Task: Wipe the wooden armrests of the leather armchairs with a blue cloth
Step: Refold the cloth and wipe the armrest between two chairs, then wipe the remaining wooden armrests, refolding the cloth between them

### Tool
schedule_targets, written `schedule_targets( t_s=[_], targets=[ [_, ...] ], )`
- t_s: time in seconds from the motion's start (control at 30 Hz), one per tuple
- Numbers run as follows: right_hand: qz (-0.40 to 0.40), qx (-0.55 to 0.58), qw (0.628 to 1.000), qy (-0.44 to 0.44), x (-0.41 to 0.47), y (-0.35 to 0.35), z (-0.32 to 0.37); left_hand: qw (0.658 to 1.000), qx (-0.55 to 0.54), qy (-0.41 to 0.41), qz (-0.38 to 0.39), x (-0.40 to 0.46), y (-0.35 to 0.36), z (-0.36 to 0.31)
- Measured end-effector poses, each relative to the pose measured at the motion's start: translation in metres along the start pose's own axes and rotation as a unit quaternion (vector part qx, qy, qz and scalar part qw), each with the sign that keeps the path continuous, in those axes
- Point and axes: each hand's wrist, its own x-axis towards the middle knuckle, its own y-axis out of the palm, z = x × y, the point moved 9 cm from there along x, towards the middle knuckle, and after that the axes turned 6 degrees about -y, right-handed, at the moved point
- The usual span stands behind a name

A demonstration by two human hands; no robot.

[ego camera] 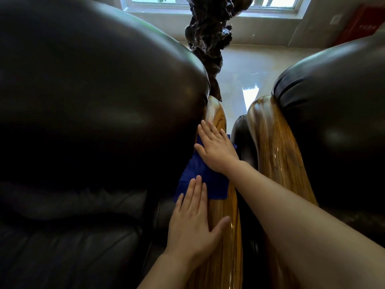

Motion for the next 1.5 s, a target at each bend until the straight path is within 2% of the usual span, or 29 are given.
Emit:
schedule_targets(
  t_s=[0.23, 0.37, 0.43, 0.5, 0.53, 0.6, 0.7, 0.8, 0.93, 1.17, 1.3, 1.5],
  targets=[
    [0.062, -0.005, 0.996, -0.058, -0.042, 0.007, 0.030, 0.997, -0.011, 0.000, 0.072, -0.049, 0.004, -0.004],
    [0.139, 0.096, 0.984, -0.064, -0.073, 0.004, 0.055, 0.991, -0.022, 0.021, 0.127, -0.076, -0.004, 0.001],
    [0.086, 0.151, 0.984, -0.048, -0.083, -0.022, 0.054, 0.993, -0.064, 0.031, 0.091, -0.077, -0.025, 0.003],
    [-0.008, 0.103, 0.991, -0.086, -0.095, -0.058, 0.050, 0.995, -0.081, 0.054, -0.010, -0.072, -0.054, 0.001],
    [-0.016, 0.047, 0.990, -0.131, -0.103, -0.068, 0.052, 0.993, -0.088, 0.055, -0.058, -0.068, -0.067, 0.000],
    [0.025, -0.054, 0.975, -0.213, -0.115, -0.069, 0.056, 0.988, -0.108, 0.038, -0.104, -0.058, -0.078, -0.003],
    [0.125, -0.119, 0.949, -0.263, -0.113, -0.054, 0.060, 0.991, -0.111, 0.005, -0.068, -0.042, -0.062, -0.010],
    [0.177, -0.156, 0.926, -0.296, -0.101, -0.042, 0.063, 0.994, -0.099, -0.013, -0.052, -0.034, -0.043, -0.007],
    [0.221, -0.156, 0.926, -0.265, -0.091, -0.031, 0.058, 0.990, -0.125, -0.005, -0.065, -0.031, -0.040, 0.005],
    [0.136, -0.105, 0.962, -0.213, -0.103, -0.043, 0.057, 0.985, -0.168, -0.030, -0.032, -0.014, -0.059, 0.030],
    [0.107, -0.066, 0.978, -0.165, -0.102, -0.068, 0.052, 0.987, -0.158, -0.010, 0.035, 0.002, -0.087, 0.027],
    [0.179, 0.060, 0.981, -0.043, -0.118, -0.120, 0.036, 0.979, -0.168, 0.017, 0.110, 0.011, -0.142, -0.009]
  ],
)
